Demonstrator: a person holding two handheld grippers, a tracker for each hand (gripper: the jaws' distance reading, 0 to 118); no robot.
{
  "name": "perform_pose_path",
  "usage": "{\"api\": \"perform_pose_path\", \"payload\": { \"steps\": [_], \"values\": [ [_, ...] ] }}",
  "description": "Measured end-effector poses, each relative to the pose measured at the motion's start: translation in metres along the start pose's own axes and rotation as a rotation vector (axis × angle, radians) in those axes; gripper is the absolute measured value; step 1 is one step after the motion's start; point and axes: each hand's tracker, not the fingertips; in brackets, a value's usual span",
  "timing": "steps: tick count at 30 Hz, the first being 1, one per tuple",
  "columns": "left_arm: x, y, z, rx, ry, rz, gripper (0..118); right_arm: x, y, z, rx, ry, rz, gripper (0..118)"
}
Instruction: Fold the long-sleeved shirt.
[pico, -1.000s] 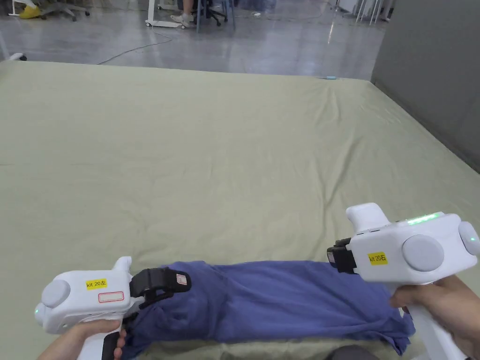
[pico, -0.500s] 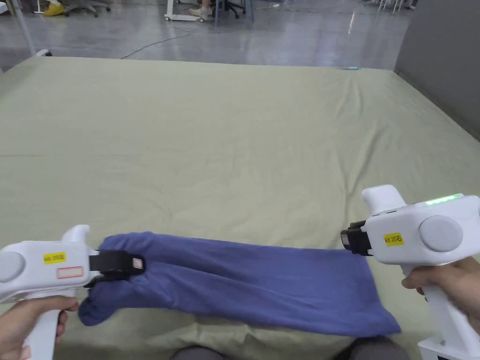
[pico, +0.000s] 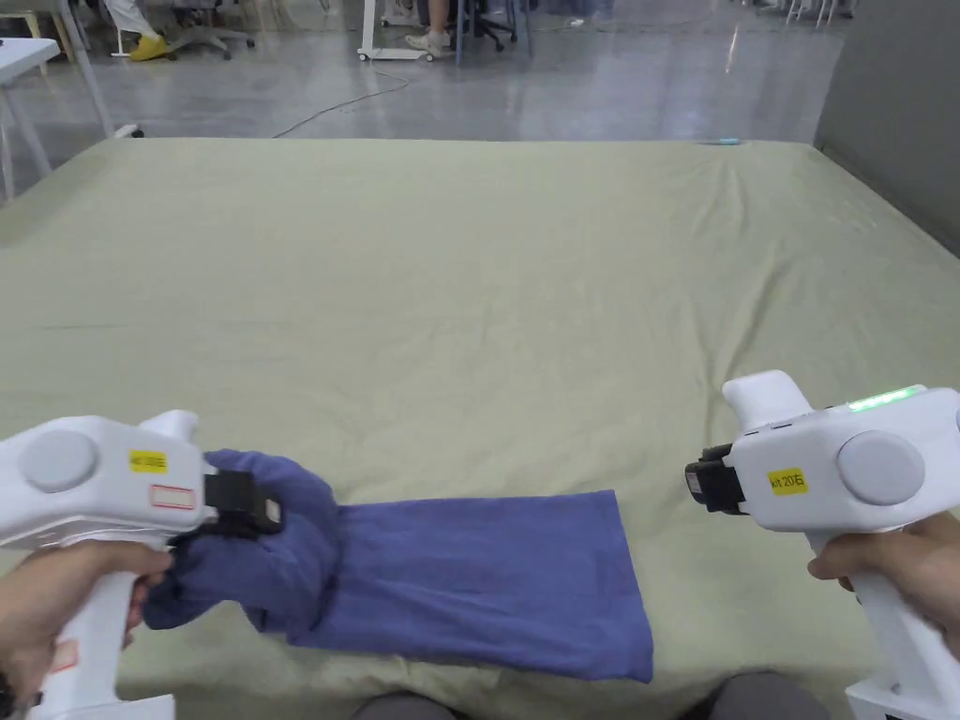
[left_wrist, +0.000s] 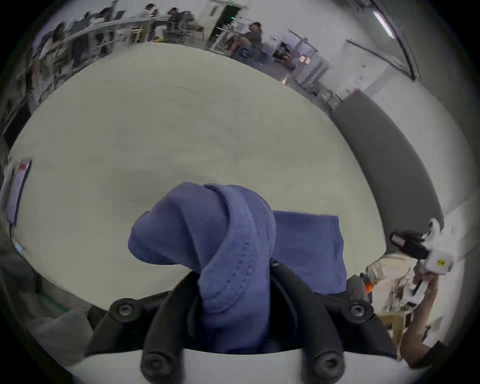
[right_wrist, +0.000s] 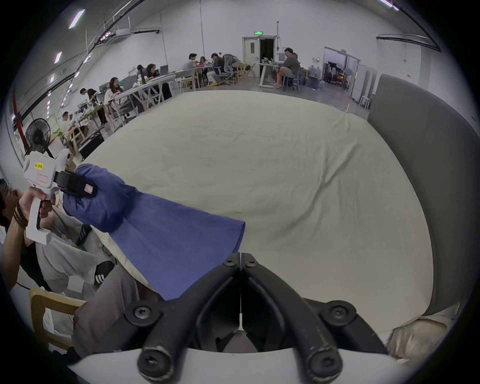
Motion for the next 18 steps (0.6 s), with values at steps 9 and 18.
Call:
{"api": "perform_pose_path", "payload": {
  "steps": [9, 18],
  "values": [
    [0.1, -0.003, -0.117, -0.129, 0.032, -0.055, 78, 0.034, -0.02, 0.03, 0.023, -0.051, -0.041, 0],
    [0.141, 0.0, -0.11, -0.085, -0.38, 0.01, 118, 0.052, -0.034, 0.031, 0.014, -0.062, -0.079, 0]
  ]
}}
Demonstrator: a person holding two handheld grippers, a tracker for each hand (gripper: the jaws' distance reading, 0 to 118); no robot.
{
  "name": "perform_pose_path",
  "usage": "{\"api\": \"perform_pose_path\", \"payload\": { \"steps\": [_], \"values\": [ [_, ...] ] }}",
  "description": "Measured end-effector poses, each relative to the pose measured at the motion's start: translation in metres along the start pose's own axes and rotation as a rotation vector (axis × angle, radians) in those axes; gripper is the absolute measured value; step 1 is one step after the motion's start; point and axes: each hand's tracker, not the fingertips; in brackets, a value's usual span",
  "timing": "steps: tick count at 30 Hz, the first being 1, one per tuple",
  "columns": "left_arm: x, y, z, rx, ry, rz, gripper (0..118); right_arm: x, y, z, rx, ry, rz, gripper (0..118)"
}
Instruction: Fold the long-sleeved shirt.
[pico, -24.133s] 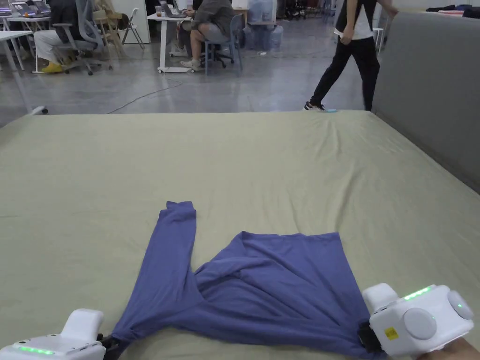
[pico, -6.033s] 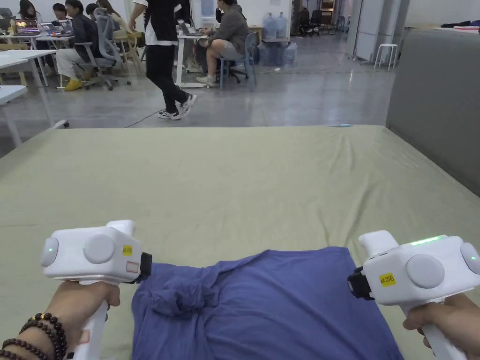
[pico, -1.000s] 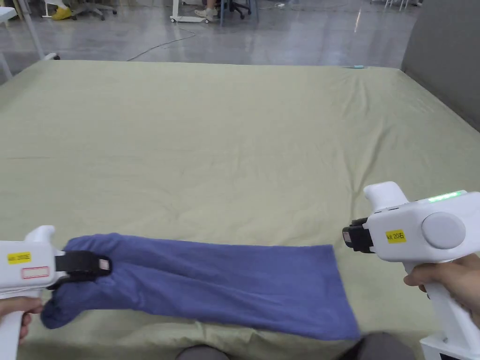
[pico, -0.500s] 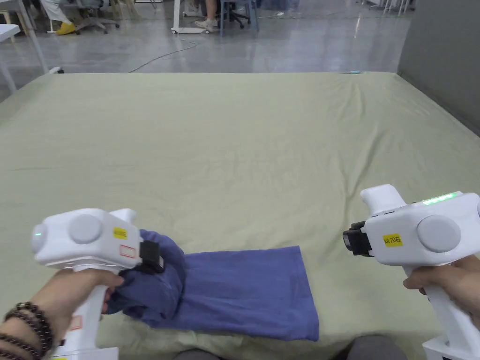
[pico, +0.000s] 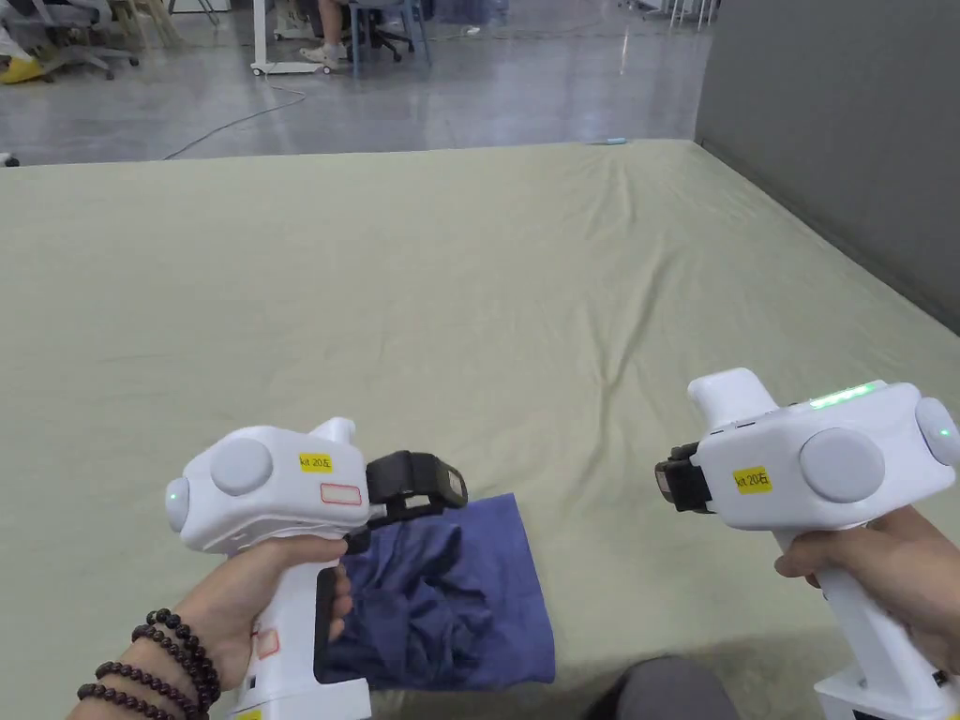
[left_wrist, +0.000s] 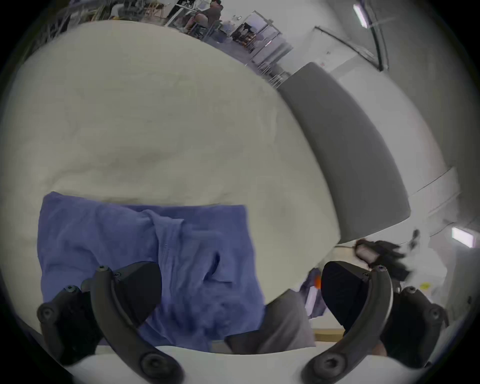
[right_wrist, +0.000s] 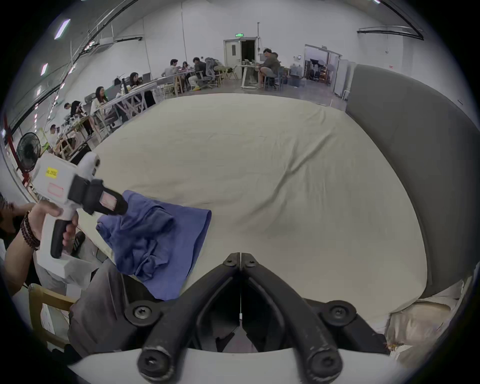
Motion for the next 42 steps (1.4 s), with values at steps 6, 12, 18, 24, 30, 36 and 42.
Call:
{"api": "perform_pose_path", "payload": {
  "steps": [6, 12, 18, 24, 30, 36, 42],
  "values": [
    [-0.005, 0.006, 0.051, 0.117, 0.054, -0.04, 24, -0.002, -0.001, -0.001, -0.003, 0.007, 0.002, 0],
    [-0.021, -0.015, 0.029, 0.04, 0.476, -0.281, 0, -0.006, 0.001, -0.003, -0.002, 0.027, 0.008, 0],
    [-0.026, -0.023, -0.035, -0.027, 0.343, -0.216, 0, -0.009, 0.0, -0.008, -0.014, 0.03, 0.011, 0],
    [0.001, -0.038, -0.102, -0.116, 0.264, -0.256, 0, -0.004, -0.006, -0.01, -0.032, 0.02, 0.001, 0],
    [0.015, -0.031, -0.106, -0.164, 0.182, -0.236, 0, -0.001, -0.004, -0.011, -0.034, 0.012, -0.044, 0],
    [-0.002, -0.009, -0.007, 0.014, 0.099, -0.206, 0, -0.045, 0.033, -0.033, -0.004, 0.147, -0.036, 0],
    [-0.054, -0.002, 0.086, 0.163, 0.134, -0.112, 0, -0.121, 0.062, -0.116, -0.08, 0.415, -0.08, 0]
  ]
}}
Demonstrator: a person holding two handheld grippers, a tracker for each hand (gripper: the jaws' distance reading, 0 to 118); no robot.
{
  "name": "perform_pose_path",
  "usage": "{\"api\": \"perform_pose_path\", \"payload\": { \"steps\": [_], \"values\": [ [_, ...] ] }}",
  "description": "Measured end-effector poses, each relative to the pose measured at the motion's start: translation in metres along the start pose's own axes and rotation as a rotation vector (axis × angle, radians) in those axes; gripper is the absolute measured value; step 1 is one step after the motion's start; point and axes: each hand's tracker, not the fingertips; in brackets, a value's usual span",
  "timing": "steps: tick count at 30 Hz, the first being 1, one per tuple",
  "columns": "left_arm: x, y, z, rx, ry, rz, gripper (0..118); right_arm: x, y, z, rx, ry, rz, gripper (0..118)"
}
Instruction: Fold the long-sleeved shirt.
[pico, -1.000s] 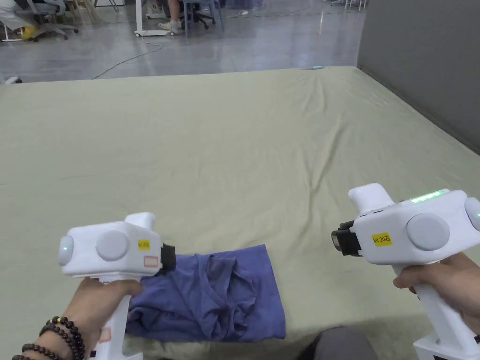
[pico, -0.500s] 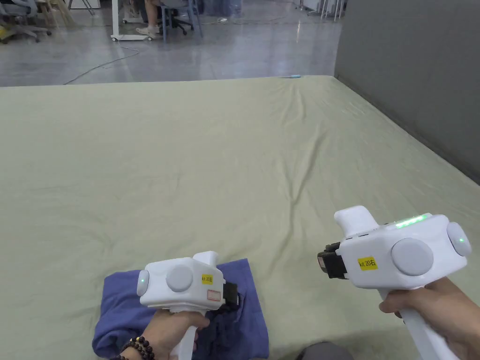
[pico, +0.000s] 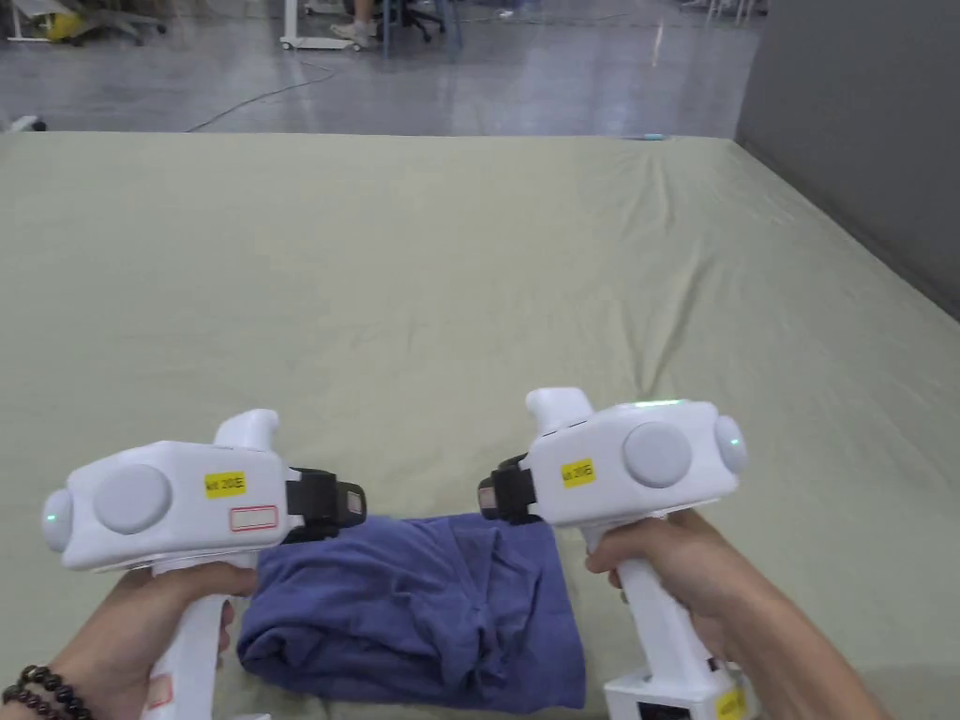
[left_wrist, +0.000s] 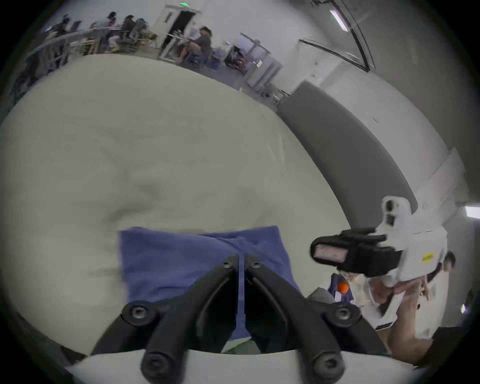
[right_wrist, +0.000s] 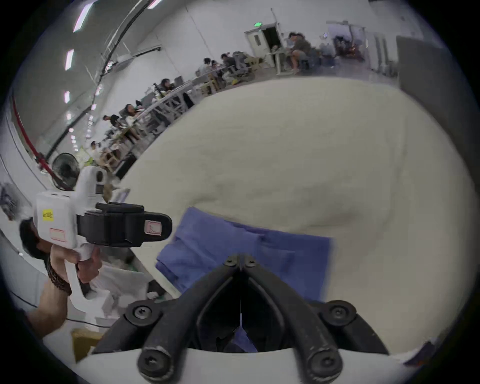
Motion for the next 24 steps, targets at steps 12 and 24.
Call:
{"api": "perform_pose_path", "payload": {
  "steps": [12, 24],
  "values": [
    [-0.107, -0.032, 0.009, -0.034, 0.006, 0.26, 118, 0.049, -0.049, -0.097, -0.195, 0.137, -0.224, 0],
    [-0.101, -0.036, -0.08, -0.143, -0.158, 0.255, 94, 0.052, -0.051, -0.094, -0.183, 0.133, -0.191, 0]
  ]
}}
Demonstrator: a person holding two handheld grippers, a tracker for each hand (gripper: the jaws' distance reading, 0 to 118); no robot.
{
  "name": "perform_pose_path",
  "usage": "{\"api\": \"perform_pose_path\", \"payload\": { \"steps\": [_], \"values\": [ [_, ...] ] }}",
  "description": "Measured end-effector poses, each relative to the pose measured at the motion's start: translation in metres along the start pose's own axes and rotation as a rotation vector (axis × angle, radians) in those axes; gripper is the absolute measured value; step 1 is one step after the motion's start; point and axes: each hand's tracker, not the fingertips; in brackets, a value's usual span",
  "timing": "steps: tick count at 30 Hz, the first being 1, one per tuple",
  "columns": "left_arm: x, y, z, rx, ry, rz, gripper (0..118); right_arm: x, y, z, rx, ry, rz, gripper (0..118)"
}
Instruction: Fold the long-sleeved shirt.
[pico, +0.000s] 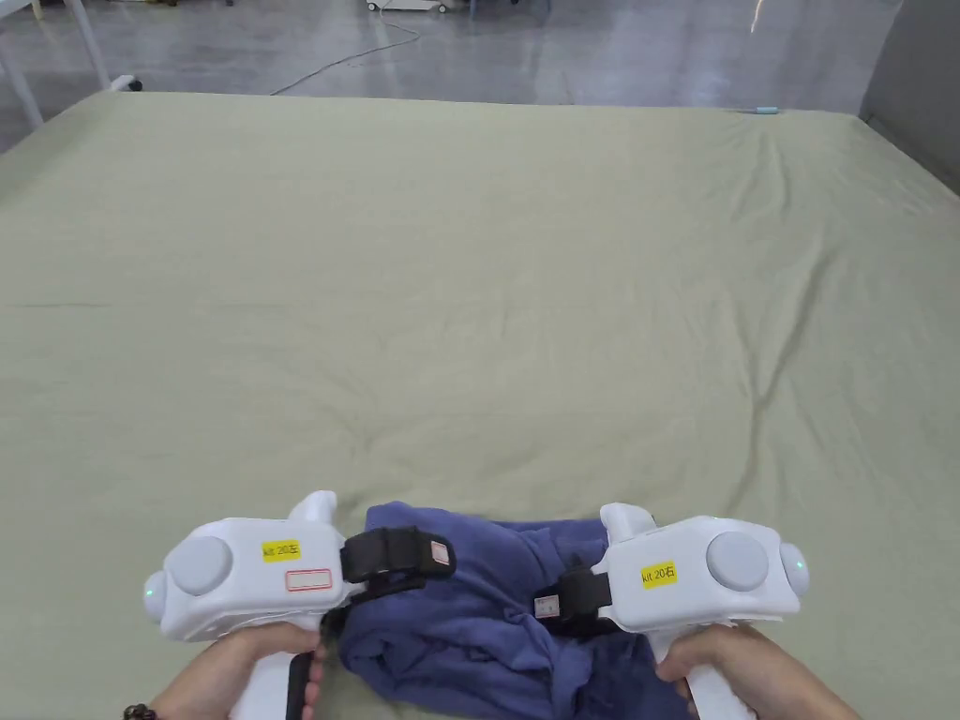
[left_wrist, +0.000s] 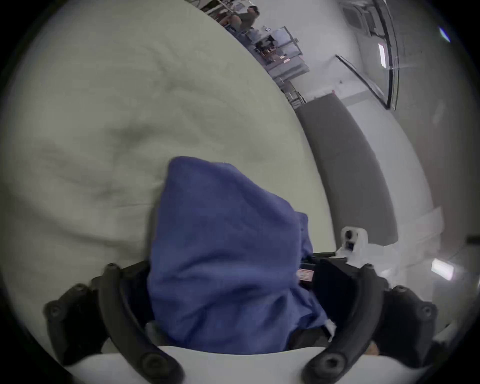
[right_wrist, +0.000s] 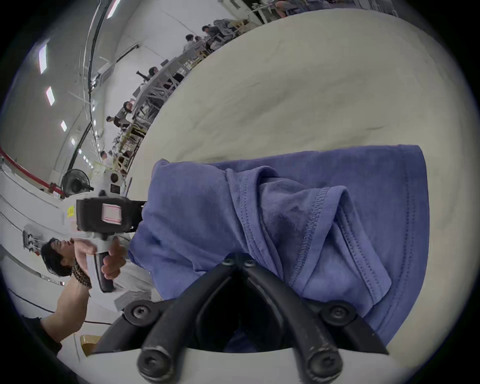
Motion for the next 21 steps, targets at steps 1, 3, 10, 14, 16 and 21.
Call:
{"api": "perform_pose_path", "payload": {
  "steps": [1, 3, 10, 14, 16, 21],
  "values": [
    [0.004, 0.001, -0.002, -0.004, 0.037, -0.062, 64, 0.0, 0.0, 0.0, 0.001, 0.002, -0.005, 0],
    [0.011, 0.004, 0.005, 0.017, 0.15, -0.154, 29, -0.001, 0.0, 0.0, 0.002, 0.004, -0.017, 0],
    [0.04, 0.011, 0.043, 0.036, 0.037, -0.273, 12, -0.055, 0.015, 0.007, 0.037, -0.164, 0.094, 0],
    [0.028, 0.033, 0.101, 0.115, 0.057, -0.315, 12, -0.116, 0.036, 0.01, 0.142, -0.143, 0.185, 0],
    [0.009, 0.049, 0.143, 0.145, 0.138, -0.329, 12, -0.15, 0.05, 0.001, 0.172, -0.117, 0.224, 0],
    [-0.071, 0.072, 0.262, 0.21, 0.372, -0.311, 12, -0.235, 0.078, -0.046, 0.189, -0.003, 0.346, 0]
  ]
}}
